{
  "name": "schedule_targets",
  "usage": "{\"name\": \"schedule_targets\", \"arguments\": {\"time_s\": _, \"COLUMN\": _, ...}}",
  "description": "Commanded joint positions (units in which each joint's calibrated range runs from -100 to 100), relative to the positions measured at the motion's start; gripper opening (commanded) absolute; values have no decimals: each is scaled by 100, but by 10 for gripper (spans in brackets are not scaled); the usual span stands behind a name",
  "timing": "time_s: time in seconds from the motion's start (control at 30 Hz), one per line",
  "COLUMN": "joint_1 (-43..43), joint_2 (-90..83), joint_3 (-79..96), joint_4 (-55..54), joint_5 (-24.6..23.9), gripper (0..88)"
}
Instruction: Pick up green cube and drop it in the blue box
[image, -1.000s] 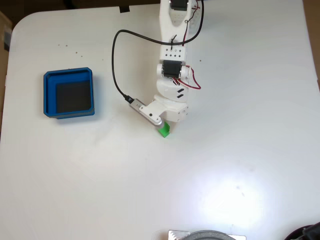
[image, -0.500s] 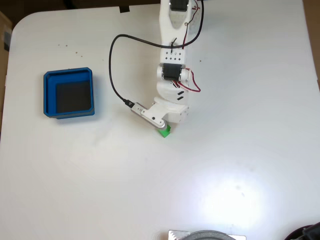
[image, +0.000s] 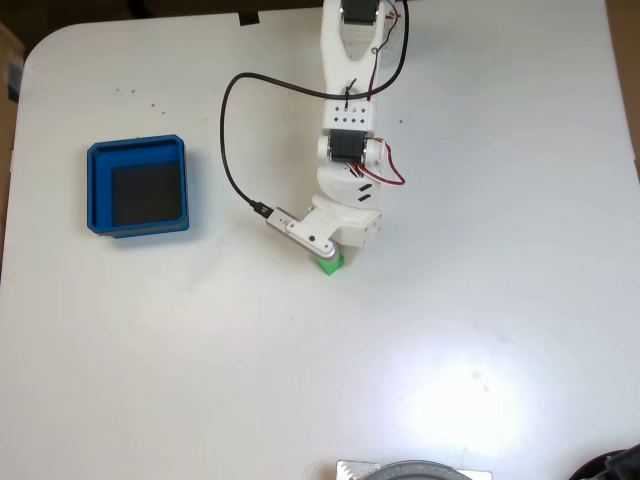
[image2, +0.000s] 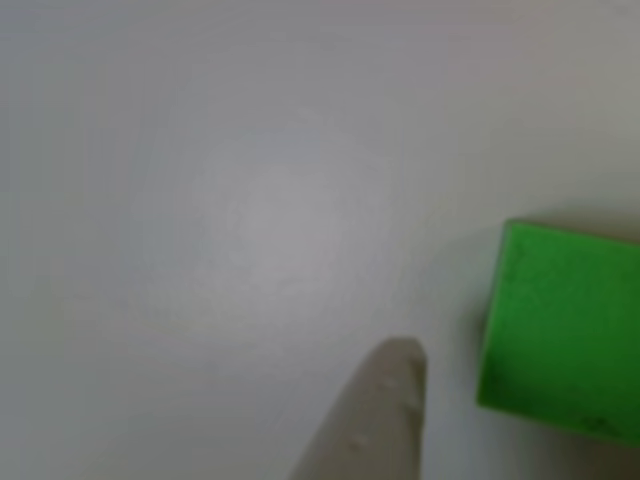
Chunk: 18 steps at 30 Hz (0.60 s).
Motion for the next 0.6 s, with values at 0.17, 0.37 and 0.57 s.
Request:
{"name": "schedule_targets", "arguments": {"time_s": 0.17, "joint_1": -18, "joint_2": 228, "joint_3": -429, "joint_4": -854, "joint_5": -10, "gripper": 311}}
{"name": "schedule_targets", "arguments": {"time_s": 0.37, "joint_1": -18, "joint_2": 245, "joint_3": -411, "joint_4": -886, "joint_5": -10, "gripper": 311}}
{"name": "schedule_targets", "arguments": {"time_s": 0.57, "joint_1": -18, "joint_2": 253, "joint_3": -375, "joint_4": -886, "joint_5": -5, "gripper": 310}}
